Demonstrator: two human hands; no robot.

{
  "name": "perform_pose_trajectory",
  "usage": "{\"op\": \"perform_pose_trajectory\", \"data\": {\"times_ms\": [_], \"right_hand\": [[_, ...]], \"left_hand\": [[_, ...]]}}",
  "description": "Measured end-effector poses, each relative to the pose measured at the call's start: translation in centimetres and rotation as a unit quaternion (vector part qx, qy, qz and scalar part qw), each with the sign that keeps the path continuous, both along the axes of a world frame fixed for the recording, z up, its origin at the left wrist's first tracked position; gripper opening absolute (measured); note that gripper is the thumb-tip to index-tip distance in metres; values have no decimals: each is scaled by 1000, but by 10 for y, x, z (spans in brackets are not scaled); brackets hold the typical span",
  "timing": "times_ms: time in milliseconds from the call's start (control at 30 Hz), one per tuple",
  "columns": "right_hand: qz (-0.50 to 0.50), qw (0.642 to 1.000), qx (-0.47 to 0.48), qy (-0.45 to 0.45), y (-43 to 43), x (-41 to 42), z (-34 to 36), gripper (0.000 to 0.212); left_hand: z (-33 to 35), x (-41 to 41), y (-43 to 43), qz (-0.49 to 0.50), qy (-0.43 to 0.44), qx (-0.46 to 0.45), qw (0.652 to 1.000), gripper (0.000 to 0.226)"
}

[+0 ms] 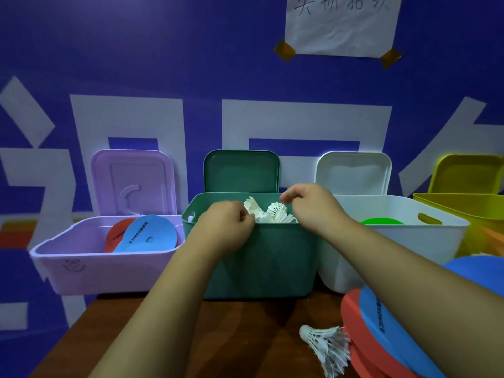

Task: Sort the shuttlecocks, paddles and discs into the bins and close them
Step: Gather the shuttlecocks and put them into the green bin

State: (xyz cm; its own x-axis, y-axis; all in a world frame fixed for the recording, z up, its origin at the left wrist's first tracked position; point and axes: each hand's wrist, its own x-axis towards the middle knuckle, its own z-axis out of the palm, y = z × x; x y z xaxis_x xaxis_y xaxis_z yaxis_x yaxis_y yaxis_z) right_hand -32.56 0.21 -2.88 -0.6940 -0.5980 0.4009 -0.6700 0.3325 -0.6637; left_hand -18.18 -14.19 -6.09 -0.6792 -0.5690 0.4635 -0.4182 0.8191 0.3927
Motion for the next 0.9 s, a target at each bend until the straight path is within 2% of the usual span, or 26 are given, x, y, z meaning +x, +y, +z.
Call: {"op": "perform_pose_trajectory", "data": {"times_ms": [200,233,333,400,500,633,733,800,900], "right_hand": [[-19,1000,-19,13,23,4,-3,44],[-22,1000,-17,15,26,4,-4,44],[-25,999,-16,21,33,3,-4,45],[-28,999,-15,23,36,2,-6,46],[-32,999,-11,23,40,2,-7,46],[-33,999,-12,22,46,3,-12,44],[-36,999,-25,24,53,5,-16,43],[-38,998,-43,9,61,8,-16,43],[-39,997,-70,-15,79,15,-19,45]], "left_hand": [[4,2,3,21,173,49,984,22],[4,3,0,40,172,29,984,25],[2,5,-5,107,86,-73,988,45],[2,7,-6,126,55,-107,985,50],[0,5,-6,131,33,-110,985,50],[-1,4,-7,167,-34,-101,980,63],[1,7,-5,157,-17,-87,984,58],[4,8,2,134,33,-95,986,46],[10,4,18,48,123,-125,983,26]]}}
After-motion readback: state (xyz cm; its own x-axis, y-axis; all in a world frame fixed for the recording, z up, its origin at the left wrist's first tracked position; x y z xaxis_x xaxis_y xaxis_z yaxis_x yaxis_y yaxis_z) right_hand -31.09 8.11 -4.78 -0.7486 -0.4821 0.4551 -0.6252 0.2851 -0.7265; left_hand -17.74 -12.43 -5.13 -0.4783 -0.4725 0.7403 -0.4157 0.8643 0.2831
